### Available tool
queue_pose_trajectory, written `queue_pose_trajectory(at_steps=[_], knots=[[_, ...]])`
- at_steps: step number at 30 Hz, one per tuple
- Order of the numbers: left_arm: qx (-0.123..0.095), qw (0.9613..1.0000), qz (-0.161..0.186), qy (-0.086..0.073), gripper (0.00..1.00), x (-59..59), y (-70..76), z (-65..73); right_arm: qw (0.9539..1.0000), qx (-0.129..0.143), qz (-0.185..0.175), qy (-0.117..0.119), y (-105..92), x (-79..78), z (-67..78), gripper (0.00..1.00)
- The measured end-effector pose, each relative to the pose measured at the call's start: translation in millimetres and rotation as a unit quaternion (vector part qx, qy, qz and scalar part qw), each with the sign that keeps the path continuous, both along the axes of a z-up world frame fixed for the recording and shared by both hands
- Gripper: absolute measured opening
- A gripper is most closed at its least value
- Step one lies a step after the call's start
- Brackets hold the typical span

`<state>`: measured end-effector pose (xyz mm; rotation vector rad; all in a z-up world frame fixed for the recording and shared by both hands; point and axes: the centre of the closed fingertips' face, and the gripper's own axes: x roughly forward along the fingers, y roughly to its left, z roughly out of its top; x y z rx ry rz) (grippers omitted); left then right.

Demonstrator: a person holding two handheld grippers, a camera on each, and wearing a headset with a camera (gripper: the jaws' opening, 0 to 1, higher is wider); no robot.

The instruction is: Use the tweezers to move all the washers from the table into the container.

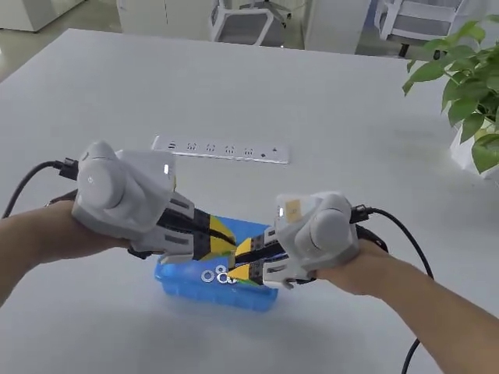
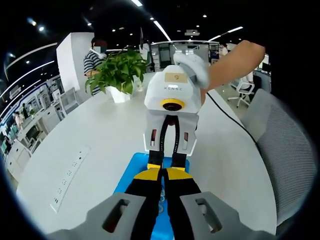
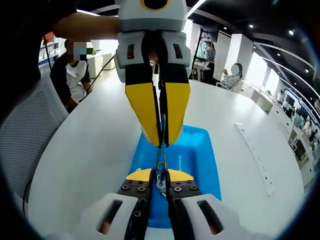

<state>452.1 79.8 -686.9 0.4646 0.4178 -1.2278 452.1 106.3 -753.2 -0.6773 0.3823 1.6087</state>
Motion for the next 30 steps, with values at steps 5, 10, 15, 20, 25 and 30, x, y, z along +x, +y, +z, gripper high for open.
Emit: queue_pose_trajectory(at_steps=[5, 10, 15, 20, 25, 30], knots=[[0.001, 1.0, -0.005, -0.003, 0.06, -3.3, 0.2, 8.1, 0.9999, 0.008, -0.006, 0.003, -1.5, -3.0, 7.8, 0.1], [-0.01, 0.9998, -0.014, -0.004, 0.06, -10.4, -0.3, 23.2, 0.9995, 0.026, -0.015, 0.005, -1.4, -10.3, 22.1, 0.08], [-0.008, 0.9995, -0.031, -0.002, 0.06, -20.1, -1.4, 32.6, 0.9994, 0.031, -0.017, 0.006, -2.5, -18.8, 31.0, 0.08], [-0.009, 0.999, -0.043, -0.002, 0.06, -31.2, -4.0, 41.9, 0.9992, 0.034, -0.023, 0.005, -5.3, -28.5, 40.4, 0.07], [-0.003, 0.9985, -0.054, 0.002, 0.06, -43.6, -5.3, 45.1, 0.9993, 0.029, -0.021, -0.006, -8.7, -37.1, 43.8, 0.07], [0.004, 0.9979, -0.064, 0.004, 0.06, -54.9, -5.5, 47.0, 0.9995, 0.025, -0.019, -0.007, -10.2, -47.4, 45.7, 0.07]])
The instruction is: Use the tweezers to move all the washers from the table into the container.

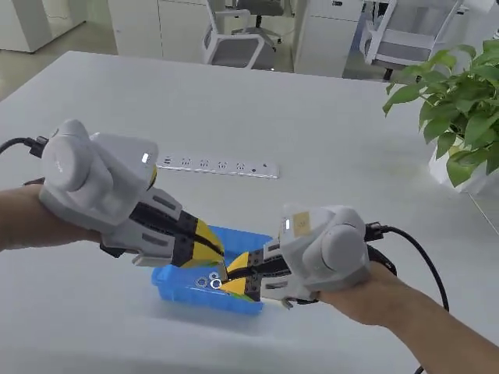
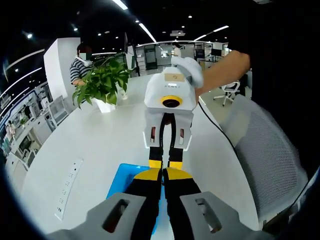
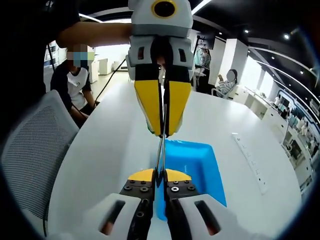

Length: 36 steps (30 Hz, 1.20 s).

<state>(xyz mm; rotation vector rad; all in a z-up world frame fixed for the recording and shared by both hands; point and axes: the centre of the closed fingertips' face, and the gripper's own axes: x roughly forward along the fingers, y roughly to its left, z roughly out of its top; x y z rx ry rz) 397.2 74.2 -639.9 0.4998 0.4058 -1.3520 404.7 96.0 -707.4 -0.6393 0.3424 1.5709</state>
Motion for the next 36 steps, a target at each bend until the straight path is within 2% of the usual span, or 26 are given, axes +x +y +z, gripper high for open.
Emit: queue_pose_trajectory(at_steps=[6, 18, 25, 29, 36], knots=[[0.017, 0.9998, -0.006, 0.001, 0.06, -11.7, 2.4, -5.4, 0.9999, -0.012, -0.005, 0.001, -3.6, -11.8, -2.8, 0.07], [0.028, 0.9995, -0.001, 0.017, 0.06, -34.2, 6.8, -26.5, 0.9983, -0.055, 0.015, -0.011, -12.9, -33.0, -18.5, 0.07], [0.05, 0.9985, 0.004, 0.022, 0.06, -44.3, 11.6, -48.8, 0.9961, -0.083, 0.025, -0.017, -17.2, -42.6, -32.5, 0.06], [0.054, 0.9982, 0.01, 0.024, 0.06, -49.4, 12.2, -61.4, 0.9939, -0.103, 0.033, -0.024, -21.0, -46.7, -42.7, 0.06], [0.084, 0.9959, 0.014, 0.03, 0.06, -54.4, 19.5, -92.6, 0.9917, -0.12, 0.04, -0.021, -24.6, -54.1, -56.7, 0.07]])
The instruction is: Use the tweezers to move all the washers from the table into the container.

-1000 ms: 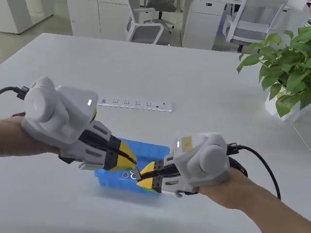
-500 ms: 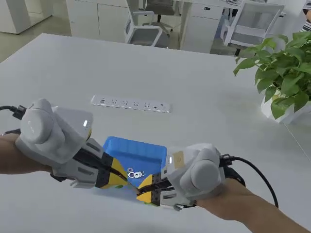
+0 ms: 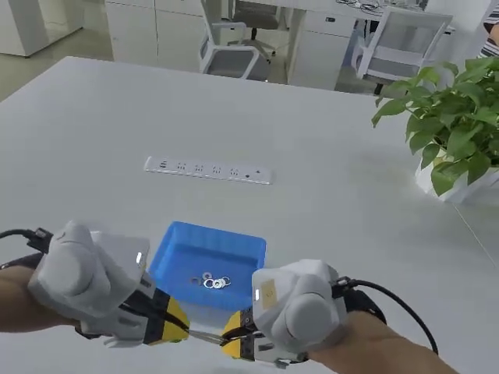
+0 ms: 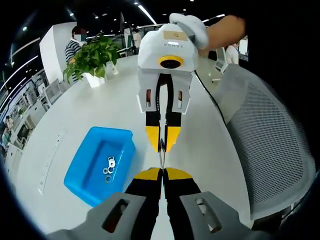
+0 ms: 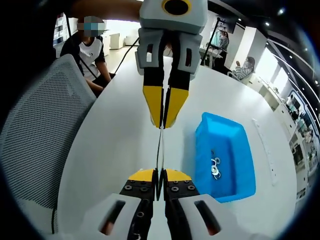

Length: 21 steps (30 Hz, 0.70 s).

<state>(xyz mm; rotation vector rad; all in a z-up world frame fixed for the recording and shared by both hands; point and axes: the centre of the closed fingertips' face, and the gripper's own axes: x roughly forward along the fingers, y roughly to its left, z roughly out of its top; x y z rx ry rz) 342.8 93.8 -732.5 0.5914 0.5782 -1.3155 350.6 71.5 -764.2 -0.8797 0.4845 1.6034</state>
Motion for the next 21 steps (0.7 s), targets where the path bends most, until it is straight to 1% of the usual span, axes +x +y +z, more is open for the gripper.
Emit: queue_pose_trajectory(at_steps=[1, 6, 11, 12, 15, 17, 21], knots=[[0.001, 1.0, 0.0, 0.001, 0.06, -0.3, 0.3, -1.5, 1.0, -0.001, 0.0, 0.0, -0.2, -0.7, -1.6, 0.07], [0.023, 0.9997, 0.001, 0.002, 0.06, -1.3, 3.9, -22.0, 0.9999, -0.009, 0.0, 0.01, -1.3, -4.5, -12.1, 0.07], [0.039, 0.9992, 0.001, 0.01, 0.06, -3.5, 5.5, -39.8, 0.9997, -0.019, -0.001, 0.018, -2.5, -8.3, -23.0, 0.07], [0.041, 0.9991, 0.0, 0.011, 0.06, -3.9, 5.7, -42.2, 0.9996, -0.02, -0.001, 0.021, -2.8, -9.2, -24.7, 0.07], [0.044, 0.9989, 0.004, 0.017, 0.06, -3.8, 7.6, -50.9, 0.9995, -0.023, -0.001, 0.019, -2.6, -10.0, -30.5, 0.08], [0.044, 0.9988, 0.006, 0.02, 0.06, -4.3, 8.3, -54.4, 0.9994, -0.025, -0.001, 0.022, -2.4, -10.8, -32.9, 0.08], [0.048, 0.9985, 0.006, 0.027, 0.06, -6.0, 9.5, -59.6, 0.9994, -0.028, 0.001, 0.022, -2.0, -12.0, -35.0, 0.09]])
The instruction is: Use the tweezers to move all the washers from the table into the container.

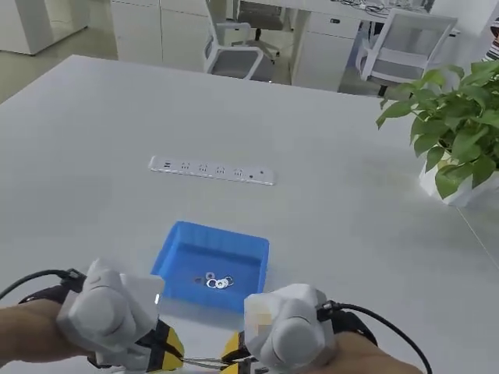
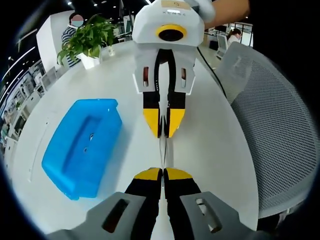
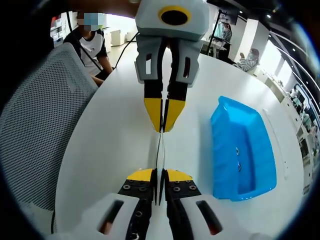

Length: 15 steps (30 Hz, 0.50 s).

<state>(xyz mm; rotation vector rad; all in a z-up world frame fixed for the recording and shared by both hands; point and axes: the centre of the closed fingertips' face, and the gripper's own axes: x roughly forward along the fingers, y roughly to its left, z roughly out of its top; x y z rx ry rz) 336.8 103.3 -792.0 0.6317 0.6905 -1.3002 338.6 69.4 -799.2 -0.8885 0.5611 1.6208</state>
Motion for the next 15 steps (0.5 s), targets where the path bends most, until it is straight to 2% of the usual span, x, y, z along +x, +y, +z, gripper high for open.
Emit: queue_pose_trajectory(at_steps=[11, 15], knots=[[-0.005, 0.9998, 0.017, 0.014, 0.06, 5.0, 0.1, -5.6, 1.0, -0.001, -0.004, -0.002, -1.8, 4.7, -3.2, 0.11], [0.001, 0.9997, 0.015, 0.02, 0.06, 2.4, 1.7, -8.0, 1.0, -0.005, 0.003, -0.006, -2.2, 2.6, -7.0, 0.11]])
